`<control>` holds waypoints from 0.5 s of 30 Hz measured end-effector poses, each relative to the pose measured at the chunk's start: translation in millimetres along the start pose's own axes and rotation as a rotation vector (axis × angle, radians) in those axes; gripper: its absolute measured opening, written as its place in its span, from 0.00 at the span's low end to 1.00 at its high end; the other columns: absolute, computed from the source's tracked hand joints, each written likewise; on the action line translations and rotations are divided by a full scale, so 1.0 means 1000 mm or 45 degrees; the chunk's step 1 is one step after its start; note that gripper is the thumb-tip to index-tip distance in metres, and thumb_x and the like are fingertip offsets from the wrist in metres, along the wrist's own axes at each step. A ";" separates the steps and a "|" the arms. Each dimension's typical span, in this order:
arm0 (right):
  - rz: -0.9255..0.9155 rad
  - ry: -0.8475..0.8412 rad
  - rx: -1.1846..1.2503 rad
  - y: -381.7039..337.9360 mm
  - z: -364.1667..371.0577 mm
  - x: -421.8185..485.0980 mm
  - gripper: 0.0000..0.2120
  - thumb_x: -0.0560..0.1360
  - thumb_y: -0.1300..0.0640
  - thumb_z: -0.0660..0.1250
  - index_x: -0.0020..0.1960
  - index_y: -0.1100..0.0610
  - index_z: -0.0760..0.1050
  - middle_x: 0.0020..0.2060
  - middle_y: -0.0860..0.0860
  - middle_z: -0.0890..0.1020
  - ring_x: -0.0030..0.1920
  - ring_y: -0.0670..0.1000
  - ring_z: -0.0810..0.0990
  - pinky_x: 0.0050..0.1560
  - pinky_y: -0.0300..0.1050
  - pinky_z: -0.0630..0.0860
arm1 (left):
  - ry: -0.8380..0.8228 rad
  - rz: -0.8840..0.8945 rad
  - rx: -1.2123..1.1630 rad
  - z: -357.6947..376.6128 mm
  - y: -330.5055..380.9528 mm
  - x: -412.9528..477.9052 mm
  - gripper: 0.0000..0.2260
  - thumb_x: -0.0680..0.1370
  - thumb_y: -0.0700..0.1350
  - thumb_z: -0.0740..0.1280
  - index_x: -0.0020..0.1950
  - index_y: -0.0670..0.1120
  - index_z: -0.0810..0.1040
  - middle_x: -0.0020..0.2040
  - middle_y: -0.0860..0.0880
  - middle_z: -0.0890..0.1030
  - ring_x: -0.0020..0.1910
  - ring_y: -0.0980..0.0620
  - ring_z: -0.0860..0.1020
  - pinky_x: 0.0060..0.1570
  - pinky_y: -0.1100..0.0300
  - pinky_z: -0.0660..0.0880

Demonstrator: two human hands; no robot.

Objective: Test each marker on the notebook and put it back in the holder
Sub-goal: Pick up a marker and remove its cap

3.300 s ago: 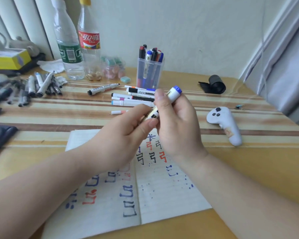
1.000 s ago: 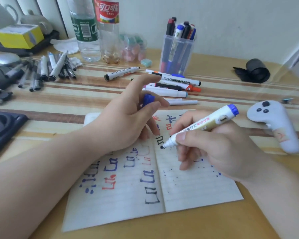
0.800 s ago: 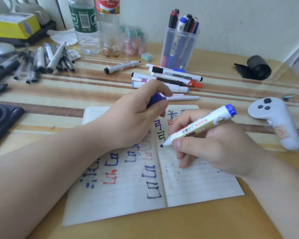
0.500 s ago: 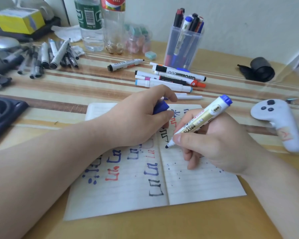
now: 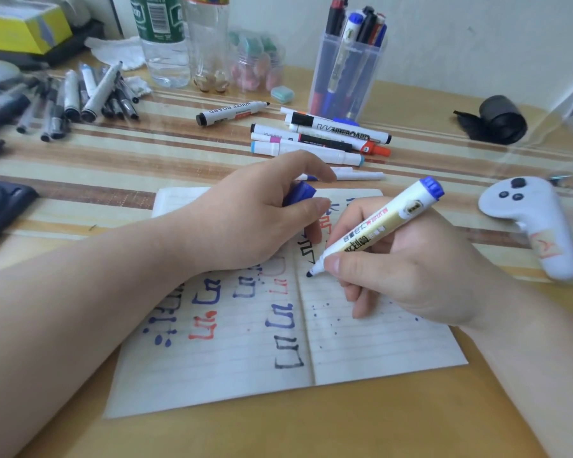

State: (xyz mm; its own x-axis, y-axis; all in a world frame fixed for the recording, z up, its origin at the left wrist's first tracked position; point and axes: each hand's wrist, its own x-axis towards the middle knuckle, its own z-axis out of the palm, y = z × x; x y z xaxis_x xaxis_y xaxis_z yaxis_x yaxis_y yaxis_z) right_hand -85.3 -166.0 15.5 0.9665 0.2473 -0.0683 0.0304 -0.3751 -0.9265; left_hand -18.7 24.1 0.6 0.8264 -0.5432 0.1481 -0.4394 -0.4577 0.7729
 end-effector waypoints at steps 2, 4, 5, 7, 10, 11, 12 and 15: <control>0.012 0.000 0.016 0.001 0.000 0.001 0.05 0.68 0.58 0.73 0.39 0.59 0.79 0.27 0.56 0.79 0.29 0.56 0.80 0.28 0.49 0.79 | -0.016 -0.002 0.004 0.000 0.000 0.001 0.06 0.82 0.50 0.66 0.59 0.57 0.77 0.39 0.60 0.85 0.34 0.62 0.78 0.38 0.69 0.70; 0.017 0.001 0.018 0.002 0.000 0.002 0.06 0.68 0.58 0.73 0.38 0.60 0.78 0.28 0.55 0.78 0.28 0.56 0.80 0.27 0.48 0.78 | -0.021 -0.005 0.001 0.001 0.000 0.001 0.06 0.82 0.50 0.66 0.58 0.57 0.78 0.40 0.60 0.85 0.37 0.62 0.79 0.40 0.69 0.71; 0.015 0.001 0.014 0.002 0.000 0.003 0.07 0.68 0.57 0.73 0.38 0.60 0.78 0.28 0.55 0.78 0.28 0.56 0.80 0.27 0.48 0.78 | -0.019 -0.004 0.003 0.001 0.000 0.001 0.05 0.82 0.50 0.66 0.58 0.57 0.78 0.40 0.59 0.86 0.36 0.63 0.78 0.39 0.70 0.70; 0.011 0.001 0.006 0.002 0.000 0.003 0.07 0.69 0.57 0.73 0.38 0.60 0.78 0.27 0.55 0.78 0.28 0.56 0.80 0.27 0.49 0.78 | -0.014 0.001 0.002 0.001 0.001 0.000 0.05 0.82 0.48 0.66 0.58 0.55 0.78 0.40 0.57 0.86 0.31 0.66 0.76 0.35 0.73 0.68; 0.013 0.003 0.015 0.002 0.000 0.003 0.07 0.69 0.57 0.74 0.38 0.60 0.79 0.28 0.56 0.78 0.27 0.56 0.79 0.27 0.49 0.78 | -0.009 0.014 0.003 0.000 0.004 -0.001 0.05 0.82 0.48 0.66 0.57 0.54 0.78 0.40 0.56 0.86 0.29 0.66 0.75 0.34 0.73 0.67; 0.017 0.007 0.028 0.002 0.000 0.003 0.07 0.68 0.57 0.74 0.38 0.60 0.79 0.28 0.56 0.78 0.27 0.56 0.79 0.27 0.49 0.78 | -0.009 0.017 0.002 0.000 0.004 -0.001 0.05 0.82 0.48 0.66 0.57 0.53 0.78 0.40 0.56 0.86 0.29 0.66 0.75 0.34 0.73 0.67; 0.020 0.013 0.042 0.002 0.000 0.003 0.06 0.69 0.58 0.74 0.38 0.60 0.79 0.28 0.56 0.78 0.28 0.56 0.80 0.27 0.49 0.78 | -0.011 0.016 -0.005 0.000 0.005 -0.001 0.05 0.83 0.48 0.66 0.57 0.53 0.78 0.40 0.56 0.86 0.29 0.66 0.75 0.34 0.73 0.67; 0.017 0.023 0.061 0.002 -0.001 0.003 0.06 0.69 0.58 0.73 0.37 0.59 0.78 0.28 0.56 0.78 0.28 0.56 0.80 0.27 0.49 0.78 | -0.015 0.008 -0.029 0.000 0.005 -0.001 0.05 0.83 0.47 0.65 0.58 0.52 0.78 0.40 0.55 0.86 0.26 0.68 0.73 0.30 0.74 0.66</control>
State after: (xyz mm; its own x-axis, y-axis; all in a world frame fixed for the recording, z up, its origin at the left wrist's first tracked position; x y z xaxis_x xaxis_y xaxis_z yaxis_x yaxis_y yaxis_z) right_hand -82.1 -166.6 13.3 0.9713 0.2259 -0.0745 0.0056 -0.3348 -0.9423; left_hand -22.1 22.6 4.8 0.8195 -0.5543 0.1455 -0.4361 -0.4383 0.7860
